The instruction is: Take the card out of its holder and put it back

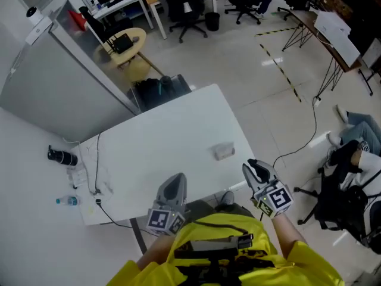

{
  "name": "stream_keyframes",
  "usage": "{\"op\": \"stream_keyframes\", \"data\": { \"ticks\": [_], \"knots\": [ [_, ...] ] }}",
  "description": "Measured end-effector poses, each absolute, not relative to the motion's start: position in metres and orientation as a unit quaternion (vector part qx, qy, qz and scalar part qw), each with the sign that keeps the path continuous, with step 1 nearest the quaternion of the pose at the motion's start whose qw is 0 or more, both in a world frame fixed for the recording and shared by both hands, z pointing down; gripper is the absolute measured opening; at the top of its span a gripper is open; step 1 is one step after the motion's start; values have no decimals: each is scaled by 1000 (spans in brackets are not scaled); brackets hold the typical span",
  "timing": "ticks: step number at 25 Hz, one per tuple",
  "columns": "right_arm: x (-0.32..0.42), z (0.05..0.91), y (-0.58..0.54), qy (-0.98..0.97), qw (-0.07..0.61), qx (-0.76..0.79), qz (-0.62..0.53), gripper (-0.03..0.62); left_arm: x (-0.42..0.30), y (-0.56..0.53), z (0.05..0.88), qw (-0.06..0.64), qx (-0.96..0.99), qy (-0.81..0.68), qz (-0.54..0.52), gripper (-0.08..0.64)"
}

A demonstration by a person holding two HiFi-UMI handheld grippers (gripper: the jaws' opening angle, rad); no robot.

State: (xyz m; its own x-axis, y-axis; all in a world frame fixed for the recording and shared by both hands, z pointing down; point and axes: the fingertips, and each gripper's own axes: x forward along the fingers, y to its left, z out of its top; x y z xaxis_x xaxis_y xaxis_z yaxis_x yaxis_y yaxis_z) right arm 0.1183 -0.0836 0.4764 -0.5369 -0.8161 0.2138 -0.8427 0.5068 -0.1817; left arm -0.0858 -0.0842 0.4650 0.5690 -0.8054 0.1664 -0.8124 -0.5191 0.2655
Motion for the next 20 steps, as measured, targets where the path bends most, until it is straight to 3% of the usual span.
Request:
{"op": "stream_keyframes", "data": {
  "ticks": [9, 11, 12, 20],
  "knots": [
    [96, 530, -151, -930, 145, 327, 87, 84, -96, -109, 496, 195, 837, -510, 28, 6],
    [92, 544, -160, -935, 166, 299, 93, 161, -96, -118, 495, 194, 841, -503, 34, 6],
    [91, 550, -164, -937, 173, 288, 98, 164, -97, -122, 495, 194, 843, -500, 37, 6],
    [104, 592, -202, -949, 184, 220, 134, 164, -67, -150, 508, 192, 850, -487, 60, 6]
  ]
}}
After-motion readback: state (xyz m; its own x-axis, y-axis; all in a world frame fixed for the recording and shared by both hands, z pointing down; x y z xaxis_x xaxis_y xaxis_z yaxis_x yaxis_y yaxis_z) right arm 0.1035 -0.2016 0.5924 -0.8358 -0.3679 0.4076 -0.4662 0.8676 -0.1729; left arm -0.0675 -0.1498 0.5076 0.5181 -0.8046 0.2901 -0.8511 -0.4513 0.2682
